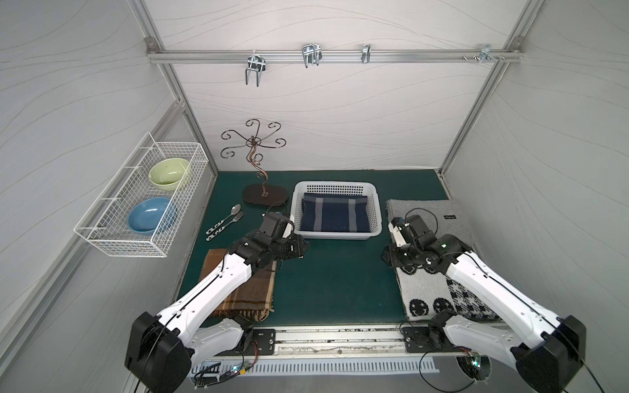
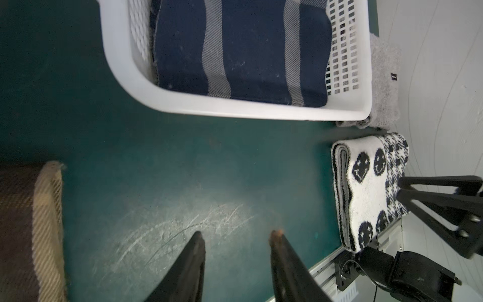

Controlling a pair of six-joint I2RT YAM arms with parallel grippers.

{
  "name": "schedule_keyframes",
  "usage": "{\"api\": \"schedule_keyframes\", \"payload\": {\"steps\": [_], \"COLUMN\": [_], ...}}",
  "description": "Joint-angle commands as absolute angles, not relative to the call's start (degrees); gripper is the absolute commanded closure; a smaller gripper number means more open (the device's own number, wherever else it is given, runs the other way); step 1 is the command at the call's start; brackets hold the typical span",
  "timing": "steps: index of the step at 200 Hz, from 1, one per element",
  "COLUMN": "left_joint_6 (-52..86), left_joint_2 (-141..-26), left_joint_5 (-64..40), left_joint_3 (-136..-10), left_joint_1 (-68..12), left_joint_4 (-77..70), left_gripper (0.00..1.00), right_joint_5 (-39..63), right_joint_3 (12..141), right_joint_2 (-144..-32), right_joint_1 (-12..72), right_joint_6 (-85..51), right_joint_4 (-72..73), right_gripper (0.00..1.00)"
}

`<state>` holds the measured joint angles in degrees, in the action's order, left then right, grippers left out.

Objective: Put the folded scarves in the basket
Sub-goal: Place the scarf in the basket, then move the scarf to the center of the board.

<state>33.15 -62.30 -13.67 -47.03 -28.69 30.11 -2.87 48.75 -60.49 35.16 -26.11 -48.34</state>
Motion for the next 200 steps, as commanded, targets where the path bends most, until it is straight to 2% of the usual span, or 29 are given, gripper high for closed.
{"api": "schedule_keyframes", "payload": {"steps": [1, 29, 41, 67, 85, 115, 129, 161, 200], "left_joint_6": [33.9, 35.6, 36.1, 35.5, 38.0, 39.4, 38.5, 41.9, 42.2], "left_joint_2": [-59.9, -55.6, -54.1, -52.1, -50.1, -47.4, -49.1, -59.3, -64.6], "left_joint_5": [-13.3, -11.9, -10.2, -0.6, 8.1, 10.8, 15.4, 25.4, 24.8], "left_joint_3": [-45.7, -40.5, -38.9, -37.8, -36.4, -33.2, -34.9, -37.8, -35.3], "left_joint_1": [-30.4, -31.2, -31.3, -31.4, -33.0, -33.7, -33.7, -33.8, -31.6], "left_joint_4": [28.5, 28.5, 29.3, 36.6, 39.8, 36.9, 40.1, 46.2, 42.4], "left_gripper": [0.56, 0.56, 0.56, 0.56, 0.55, 0.55, 0.55, 0.53, 0.51], "right_joint_5": [-9.4, -4.0, -1.9, -4.6, -6.3, -0.2, 0.9, -2.3, -2.5], "right_joint_3": [44.7, 40.7, 39.8, 41.2, 41.8, 39.0, 39.6, 45.1, 42.6], "right_joint_2": [-59.2, -57.7, -57.6, -61.2, -63.0, -65.4, -68.1, -72.7, -70.4], "right_joint_1": [35.9, 38.7, 43.4, 52.8, 55.3, 57.5, 60.4, 63.8, 66.0], "right_joint_6": [-31.5, -35.4, -37.9, -41.0, -41.5, -43.7, -43.8, -41.7, -42.3], "right_joint_4": [-48.9, -40.3, -35.5, -32.5, -33.5, -23.2, -18.7, -21.4, -18.8], "right_gripper": [0.51, 0.55, 0.55, 0.52, 0.5, 0.5, 0.49, 0.49, 0.49]}}
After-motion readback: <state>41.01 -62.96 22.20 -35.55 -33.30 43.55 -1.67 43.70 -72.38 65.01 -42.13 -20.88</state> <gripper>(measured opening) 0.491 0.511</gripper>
